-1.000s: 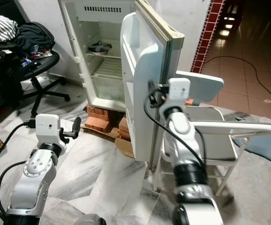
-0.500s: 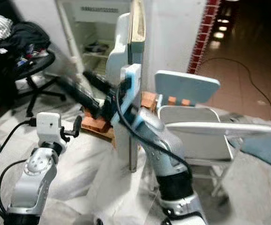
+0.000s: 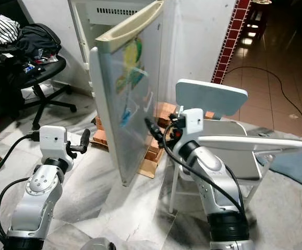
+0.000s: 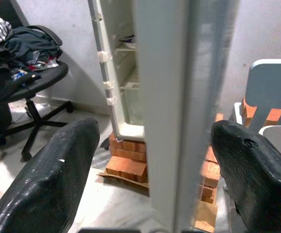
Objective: Restocking fridge
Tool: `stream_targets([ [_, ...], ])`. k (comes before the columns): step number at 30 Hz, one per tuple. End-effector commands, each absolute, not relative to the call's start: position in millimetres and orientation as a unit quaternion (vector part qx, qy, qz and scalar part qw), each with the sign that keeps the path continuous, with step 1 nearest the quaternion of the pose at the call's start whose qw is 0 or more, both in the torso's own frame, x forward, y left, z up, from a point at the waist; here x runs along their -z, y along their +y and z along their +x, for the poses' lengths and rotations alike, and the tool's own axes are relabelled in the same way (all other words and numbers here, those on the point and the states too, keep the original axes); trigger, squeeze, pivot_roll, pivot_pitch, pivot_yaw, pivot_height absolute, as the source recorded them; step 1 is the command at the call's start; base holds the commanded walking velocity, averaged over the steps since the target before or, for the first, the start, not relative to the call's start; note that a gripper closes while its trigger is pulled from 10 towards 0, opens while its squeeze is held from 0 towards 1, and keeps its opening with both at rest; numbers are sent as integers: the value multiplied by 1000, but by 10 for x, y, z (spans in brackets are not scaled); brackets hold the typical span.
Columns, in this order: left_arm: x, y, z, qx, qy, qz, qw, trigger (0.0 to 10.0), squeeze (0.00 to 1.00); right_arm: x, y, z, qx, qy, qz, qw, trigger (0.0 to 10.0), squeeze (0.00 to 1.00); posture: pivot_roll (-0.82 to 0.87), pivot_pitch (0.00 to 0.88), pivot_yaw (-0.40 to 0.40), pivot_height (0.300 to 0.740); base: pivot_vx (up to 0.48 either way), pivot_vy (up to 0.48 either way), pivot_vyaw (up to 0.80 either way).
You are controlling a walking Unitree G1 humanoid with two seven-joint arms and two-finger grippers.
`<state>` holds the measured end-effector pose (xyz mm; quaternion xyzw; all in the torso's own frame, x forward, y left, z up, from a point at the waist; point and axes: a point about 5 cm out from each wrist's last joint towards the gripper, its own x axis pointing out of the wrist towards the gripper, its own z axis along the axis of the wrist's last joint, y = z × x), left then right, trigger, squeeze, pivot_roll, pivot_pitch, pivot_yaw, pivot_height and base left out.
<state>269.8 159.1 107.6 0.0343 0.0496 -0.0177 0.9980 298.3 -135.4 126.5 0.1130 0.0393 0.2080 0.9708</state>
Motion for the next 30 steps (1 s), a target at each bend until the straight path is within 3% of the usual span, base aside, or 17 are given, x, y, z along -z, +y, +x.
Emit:
stream_targets([
  [1,-1108,1600,2721,20,42,39,998,10000,0,-1294,-1406,3031,-174,24,95,980,10000,0,53,0,9,740,0,0,0],
  [8,-1083,1631,2687,15,46,35,998,10000,0,-1199,-1524,2972,-116,17,65,991,10000,0,54,0,5,740,0,43,0],
  [30,-1273,1529,2844,65,19,36,997,10000,0,-1063,-1681,2960,21,9,11,1000,10000,0,25,0,36,740,0,480,0],
])
